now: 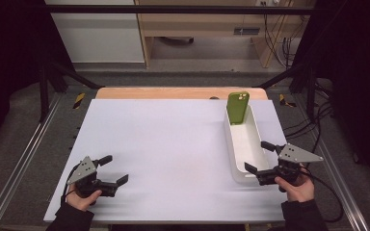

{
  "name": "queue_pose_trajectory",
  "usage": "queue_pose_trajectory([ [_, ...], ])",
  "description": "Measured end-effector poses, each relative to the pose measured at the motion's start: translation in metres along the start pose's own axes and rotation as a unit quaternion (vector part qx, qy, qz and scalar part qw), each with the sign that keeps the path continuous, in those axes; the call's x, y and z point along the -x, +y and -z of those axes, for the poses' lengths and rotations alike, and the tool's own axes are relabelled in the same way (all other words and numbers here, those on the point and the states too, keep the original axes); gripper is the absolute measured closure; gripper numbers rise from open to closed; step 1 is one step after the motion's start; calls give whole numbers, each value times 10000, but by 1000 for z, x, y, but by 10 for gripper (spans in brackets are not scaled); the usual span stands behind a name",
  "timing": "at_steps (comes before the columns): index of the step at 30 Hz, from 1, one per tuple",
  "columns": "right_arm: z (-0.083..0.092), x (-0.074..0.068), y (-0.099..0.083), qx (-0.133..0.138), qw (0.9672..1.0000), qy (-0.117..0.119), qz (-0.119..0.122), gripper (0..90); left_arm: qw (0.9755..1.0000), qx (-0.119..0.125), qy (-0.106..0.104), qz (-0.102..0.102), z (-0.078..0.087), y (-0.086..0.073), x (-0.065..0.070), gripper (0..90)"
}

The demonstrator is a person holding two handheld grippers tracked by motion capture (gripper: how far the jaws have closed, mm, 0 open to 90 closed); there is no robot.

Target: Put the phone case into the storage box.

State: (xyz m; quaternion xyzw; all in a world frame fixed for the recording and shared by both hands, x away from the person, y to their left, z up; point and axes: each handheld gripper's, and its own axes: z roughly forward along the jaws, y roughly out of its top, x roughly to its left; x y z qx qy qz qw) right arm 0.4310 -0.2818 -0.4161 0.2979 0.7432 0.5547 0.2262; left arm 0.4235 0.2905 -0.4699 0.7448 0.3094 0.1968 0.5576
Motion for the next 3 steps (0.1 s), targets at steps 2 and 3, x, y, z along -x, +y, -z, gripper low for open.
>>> queue_pose_trajectory([
  [2, 1, 1, -2, -17, 10000, -45, -24, 26, 10000, 1, -7, -8, 0, 0, 0, 8],
  [3, 1, 1, -3, -22, 10000, -60, -21, 23, 10000, 7, -9, -6, 0, 0, 0, 8],
])
